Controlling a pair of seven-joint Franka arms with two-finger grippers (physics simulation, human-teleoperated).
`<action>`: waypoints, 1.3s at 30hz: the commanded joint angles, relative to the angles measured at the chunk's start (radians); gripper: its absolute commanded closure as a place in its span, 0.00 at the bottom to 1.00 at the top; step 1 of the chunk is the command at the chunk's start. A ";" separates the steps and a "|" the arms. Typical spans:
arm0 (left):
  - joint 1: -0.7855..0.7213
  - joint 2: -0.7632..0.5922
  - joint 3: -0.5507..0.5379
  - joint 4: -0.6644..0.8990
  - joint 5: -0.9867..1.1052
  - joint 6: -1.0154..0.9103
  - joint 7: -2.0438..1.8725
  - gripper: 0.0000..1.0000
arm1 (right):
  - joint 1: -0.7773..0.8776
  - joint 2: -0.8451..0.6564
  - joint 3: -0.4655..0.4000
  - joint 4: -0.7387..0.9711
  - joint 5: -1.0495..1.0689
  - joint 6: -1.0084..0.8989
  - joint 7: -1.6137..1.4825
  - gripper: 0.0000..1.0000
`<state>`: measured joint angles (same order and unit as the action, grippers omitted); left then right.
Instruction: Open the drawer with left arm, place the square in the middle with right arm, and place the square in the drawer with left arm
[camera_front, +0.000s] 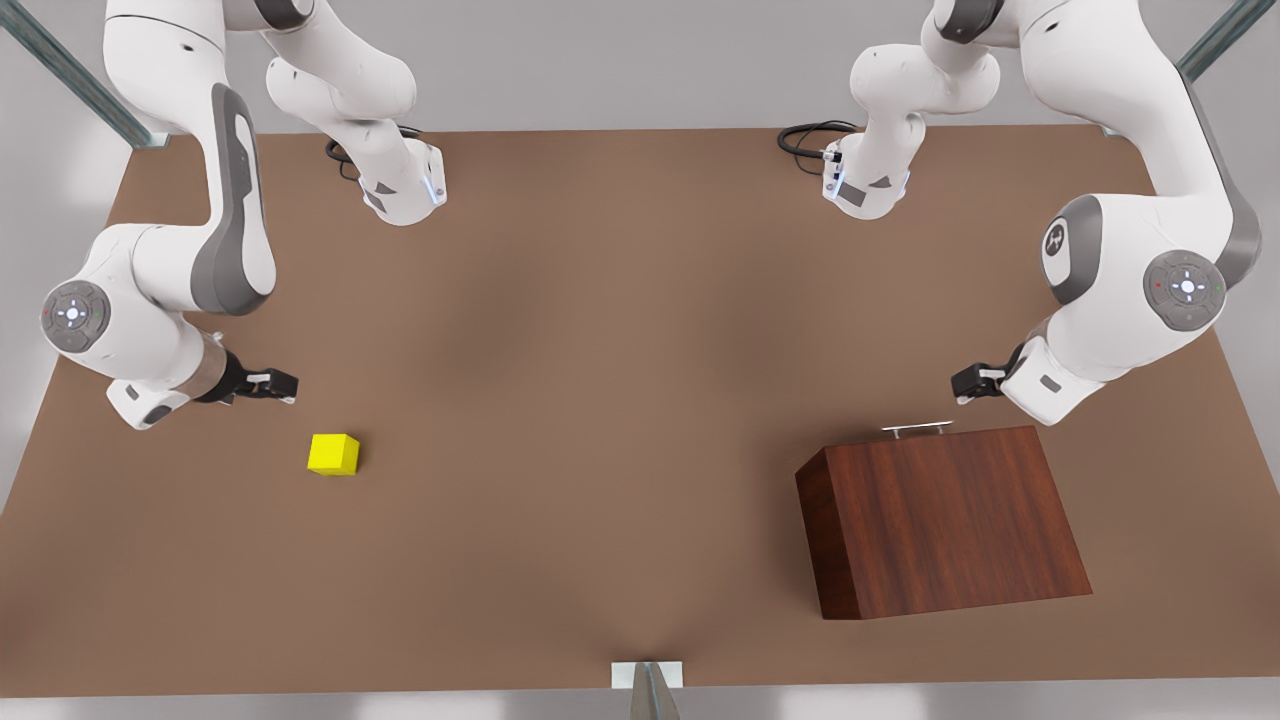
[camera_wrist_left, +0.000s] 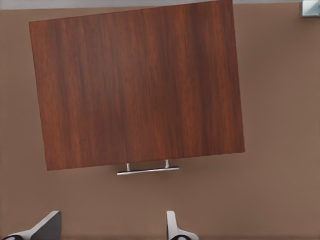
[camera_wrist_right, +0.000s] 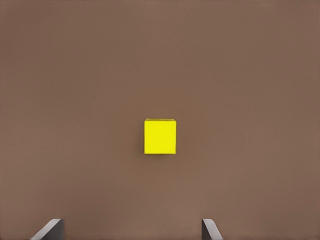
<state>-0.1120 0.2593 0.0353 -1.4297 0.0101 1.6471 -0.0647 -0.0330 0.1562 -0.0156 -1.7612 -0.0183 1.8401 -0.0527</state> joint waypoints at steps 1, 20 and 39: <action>0.000 0.000 0.000 0.000 0.001 0.000 -0.001 0.00 | -0.005 0.000 0.000 -0.001 -0.003 0.001 0.005 0.00; 0.000 -0.287 0.002 -0.873 -0.041 0.878 -1.566 0.00 | 0.005 0.289 -0.049 -0.112 0.067 0.313 0.008 0.00; -0.002 -0.198 0.002 -0.936 -0.217 1.050 -1.613 0.00 | 0.005 0.436 -0.049 -0.113 0.120 0.492 -0.122 0.00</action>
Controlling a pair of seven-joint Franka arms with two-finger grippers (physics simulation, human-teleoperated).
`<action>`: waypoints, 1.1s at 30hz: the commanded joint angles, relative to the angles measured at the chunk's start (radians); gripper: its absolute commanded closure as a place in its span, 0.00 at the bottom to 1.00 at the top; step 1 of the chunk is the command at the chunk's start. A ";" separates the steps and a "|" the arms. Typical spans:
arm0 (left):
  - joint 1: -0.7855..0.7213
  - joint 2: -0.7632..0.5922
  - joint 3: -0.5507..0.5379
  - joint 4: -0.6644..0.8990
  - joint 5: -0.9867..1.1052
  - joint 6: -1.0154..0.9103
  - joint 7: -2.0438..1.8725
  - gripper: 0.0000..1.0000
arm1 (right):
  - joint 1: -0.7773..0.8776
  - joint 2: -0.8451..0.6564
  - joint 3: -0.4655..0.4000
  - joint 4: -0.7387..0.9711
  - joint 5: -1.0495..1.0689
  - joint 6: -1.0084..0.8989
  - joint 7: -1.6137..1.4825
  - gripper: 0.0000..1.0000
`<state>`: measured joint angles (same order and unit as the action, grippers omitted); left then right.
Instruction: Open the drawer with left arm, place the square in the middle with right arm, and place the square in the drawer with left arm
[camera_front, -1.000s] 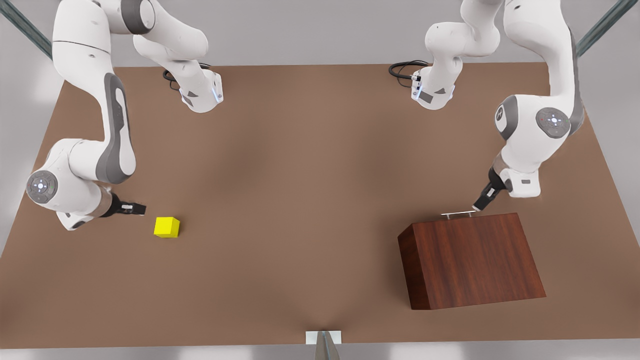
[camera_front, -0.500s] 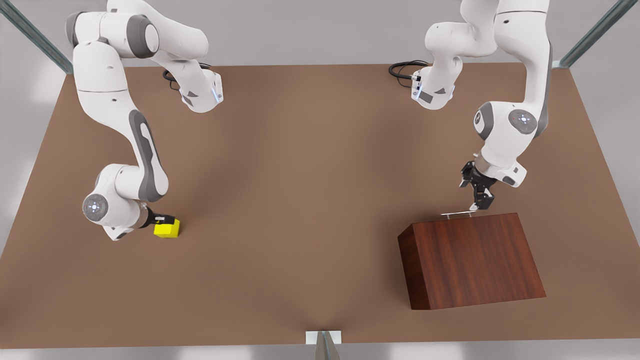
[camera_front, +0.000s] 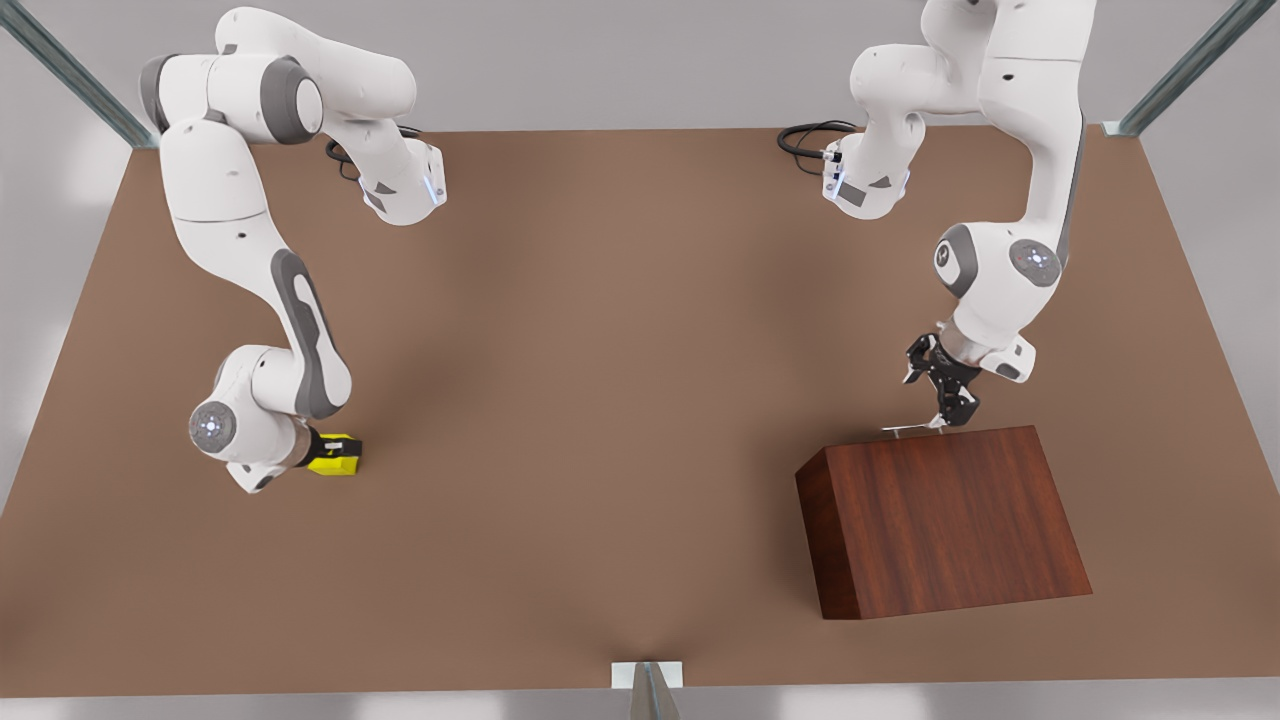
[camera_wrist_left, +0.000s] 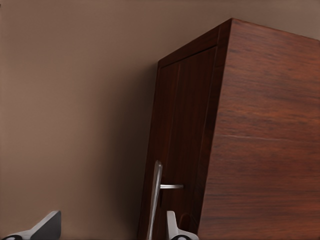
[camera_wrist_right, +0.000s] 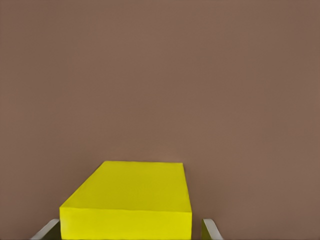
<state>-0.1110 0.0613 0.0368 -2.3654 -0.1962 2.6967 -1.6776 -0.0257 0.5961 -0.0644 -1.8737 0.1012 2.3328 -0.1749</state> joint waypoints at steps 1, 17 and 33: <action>-0.002 0.006 0.000 0.000 -0.011 0.000 -0.001 0.00 | 0.006 0.007 0.000 0.002 0.000 0.000 0.000 0.00; -0.004 0.043 -0.005 0.005 -0.016 -0.002 0.001 0.00 | 0.003 0.014 0.002 -0.001 0.000 0.034 0.003 0.29; -0.004 -0.060 -0.005 -0.083 -0.034 -0.087 -0.019 0.00 | 0.084 -0.105 0.080 -0.004 0.003 -0.089 0.277 0.32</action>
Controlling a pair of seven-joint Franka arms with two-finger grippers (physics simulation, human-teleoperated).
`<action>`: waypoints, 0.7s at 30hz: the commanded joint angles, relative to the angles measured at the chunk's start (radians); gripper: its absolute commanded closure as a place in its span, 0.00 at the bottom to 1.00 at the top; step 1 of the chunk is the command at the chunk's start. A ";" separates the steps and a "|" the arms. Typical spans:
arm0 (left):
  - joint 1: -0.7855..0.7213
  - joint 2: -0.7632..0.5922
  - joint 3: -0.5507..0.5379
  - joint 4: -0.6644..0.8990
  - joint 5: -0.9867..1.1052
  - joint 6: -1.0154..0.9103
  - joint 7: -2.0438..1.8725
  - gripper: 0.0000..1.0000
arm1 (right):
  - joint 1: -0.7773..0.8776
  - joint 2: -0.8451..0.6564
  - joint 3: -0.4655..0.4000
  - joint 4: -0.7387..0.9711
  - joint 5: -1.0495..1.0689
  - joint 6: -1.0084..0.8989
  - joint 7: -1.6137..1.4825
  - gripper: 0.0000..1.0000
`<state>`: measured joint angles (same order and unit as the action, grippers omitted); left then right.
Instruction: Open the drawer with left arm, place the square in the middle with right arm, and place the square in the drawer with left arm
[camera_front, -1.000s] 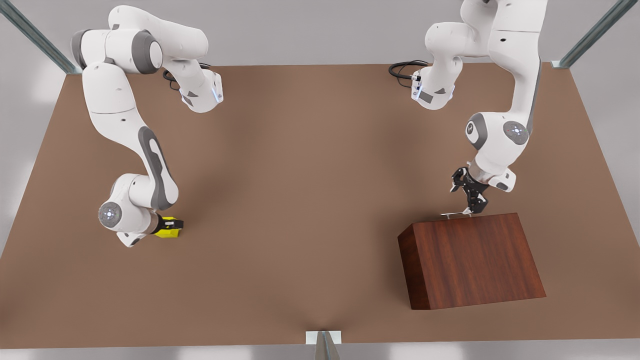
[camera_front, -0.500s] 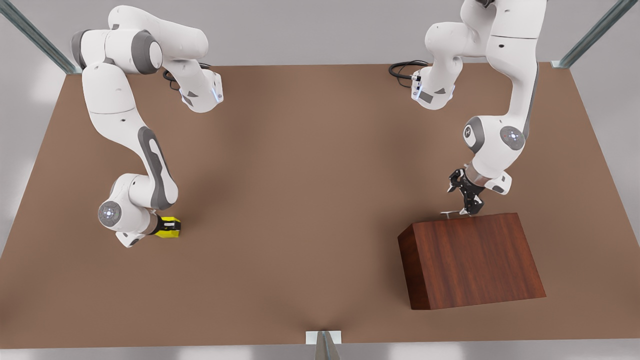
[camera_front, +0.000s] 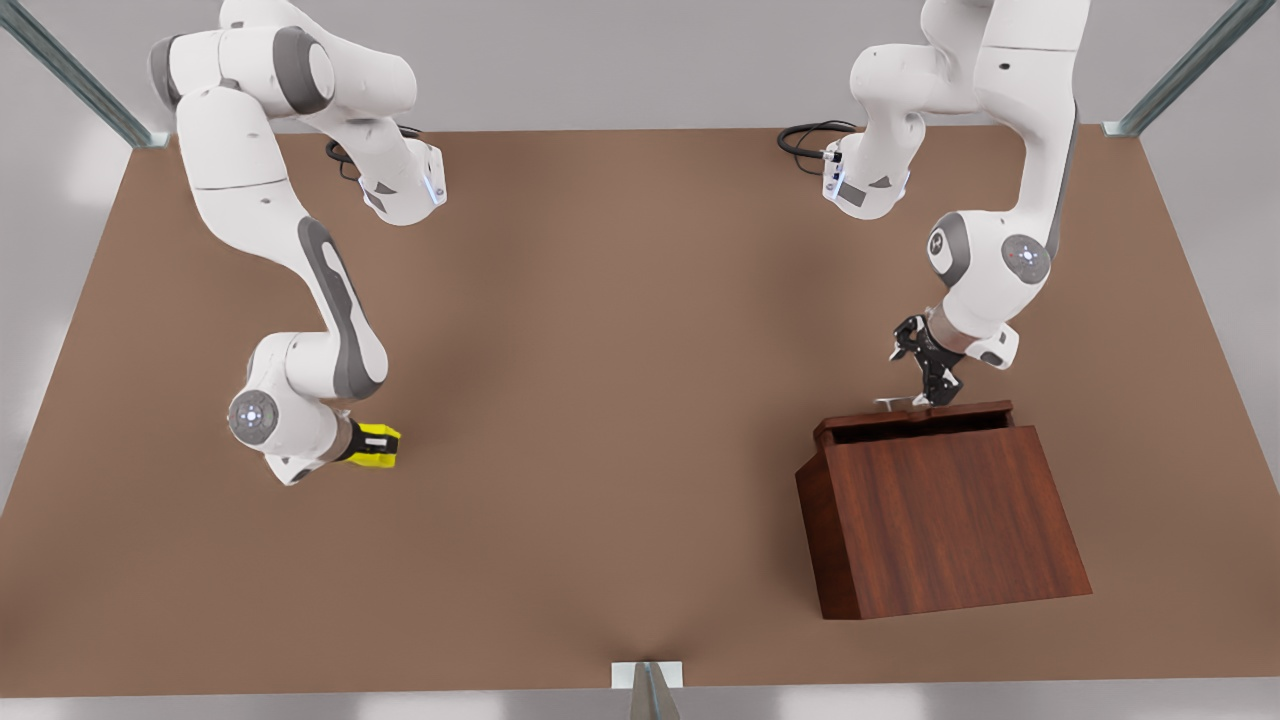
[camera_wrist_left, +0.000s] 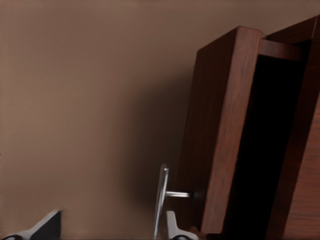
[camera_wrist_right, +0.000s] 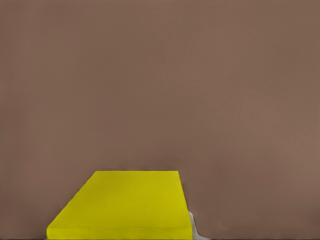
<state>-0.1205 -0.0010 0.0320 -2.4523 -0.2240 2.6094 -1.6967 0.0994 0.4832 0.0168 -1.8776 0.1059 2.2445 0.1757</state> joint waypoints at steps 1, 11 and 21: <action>0.005 -0.001 0.000 -0.004 -0.006 0.000 0.000 0.00 | 0.031 -0.003 0.000 0.002 -0.002 0.000 0.059 0.31; -0.001 -0.067 0.000 -0.076 -0.040 -0.008 0.000 0.00 | 0.589 0.127 -0.003 0.216 0.097 0.060 0.936 0.30; -0.031 -0.129 0.000 -0.136 -0.041 -0.015 -0.054 0.00 | 0.744 0.288 -0.008 0.405 0.081 0.060 1.240 0.28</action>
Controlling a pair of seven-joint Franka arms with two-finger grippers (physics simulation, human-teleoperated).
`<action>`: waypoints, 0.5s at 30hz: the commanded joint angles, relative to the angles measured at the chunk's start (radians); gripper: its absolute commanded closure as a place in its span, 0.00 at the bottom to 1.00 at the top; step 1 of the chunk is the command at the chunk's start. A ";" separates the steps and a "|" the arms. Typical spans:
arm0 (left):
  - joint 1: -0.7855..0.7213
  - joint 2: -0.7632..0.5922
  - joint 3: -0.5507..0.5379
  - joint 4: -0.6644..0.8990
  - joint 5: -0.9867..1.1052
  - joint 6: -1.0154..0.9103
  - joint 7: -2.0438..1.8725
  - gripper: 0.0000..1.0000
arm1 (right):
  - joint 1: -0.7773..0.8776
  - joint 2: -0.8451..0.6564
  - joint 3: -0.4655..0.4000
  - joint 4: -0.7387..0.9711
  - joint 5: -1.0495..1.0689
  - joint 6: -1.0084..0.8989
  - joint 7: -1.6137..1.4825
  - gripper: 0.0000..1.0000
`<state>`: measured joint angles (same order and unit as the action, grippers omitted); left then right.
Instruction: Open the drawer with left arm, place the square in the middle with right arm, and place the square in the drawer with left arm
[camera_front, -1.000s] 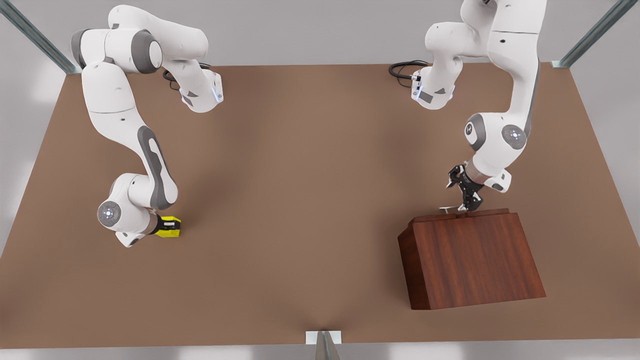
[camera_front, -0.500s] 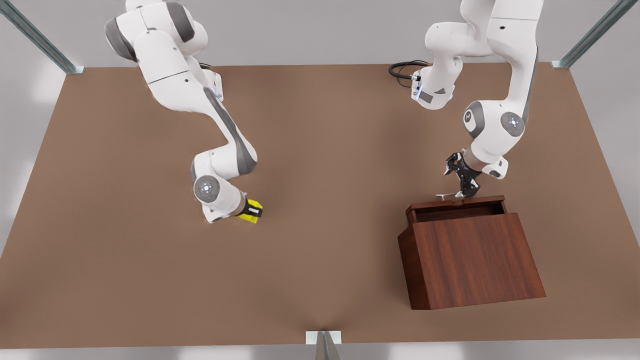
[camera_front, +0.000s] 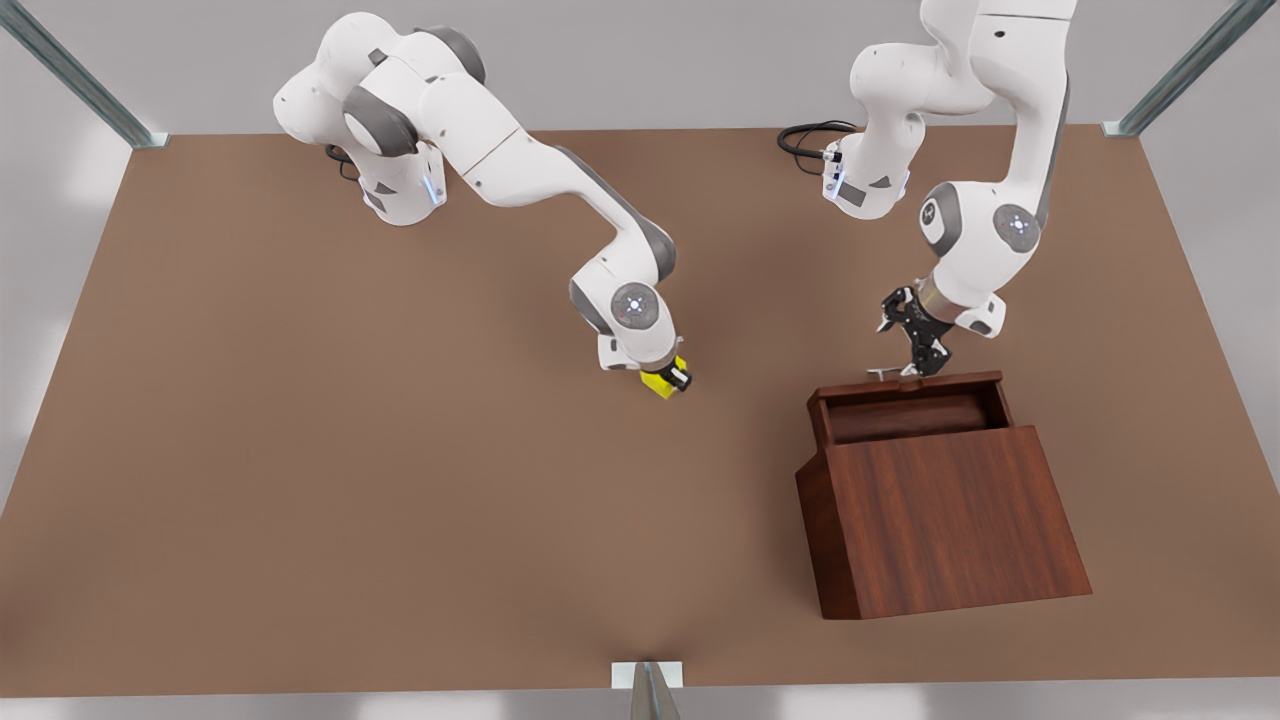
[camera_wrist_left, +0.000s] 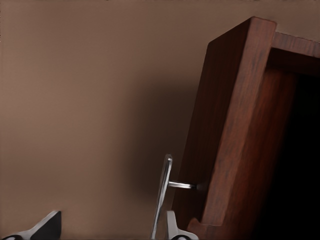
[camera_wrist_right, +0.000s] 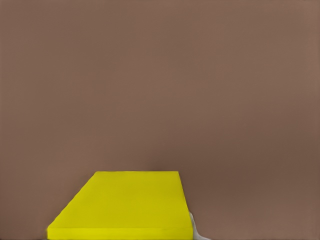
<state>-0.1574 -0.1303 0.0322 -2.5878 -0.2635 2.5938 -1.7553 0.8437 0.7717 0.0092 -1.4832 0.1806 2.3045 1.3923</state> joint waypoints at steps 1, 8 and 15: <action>-0.008 0.000 0.000 0.000 -0.002 0.000 -0.001 0.00 | 0.000 0.000 0.000 -0.008 -0.001 0.000 -0.032 0.27; -0.031 -0.023 0.000 -0.029 -0.002 -0.001 -0.030 0.00 | 0.015 0.023 0.002 -0.031 0.000 0.039 -0.131 0.00; -0.051 -0.094 0.002 -0.071 -0.002 -0.029 -0.062 0.00 | -0.020 -0.170 -0.012 -0.046 0.013 -0.040 -0.118 0.00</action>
<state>-0.2102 -0.2503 0.0337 -2.6556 -0.2655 2.5483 -1.8176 0.7939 0.5610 -0.0031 -1.5431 0.1919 2.2600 1.2677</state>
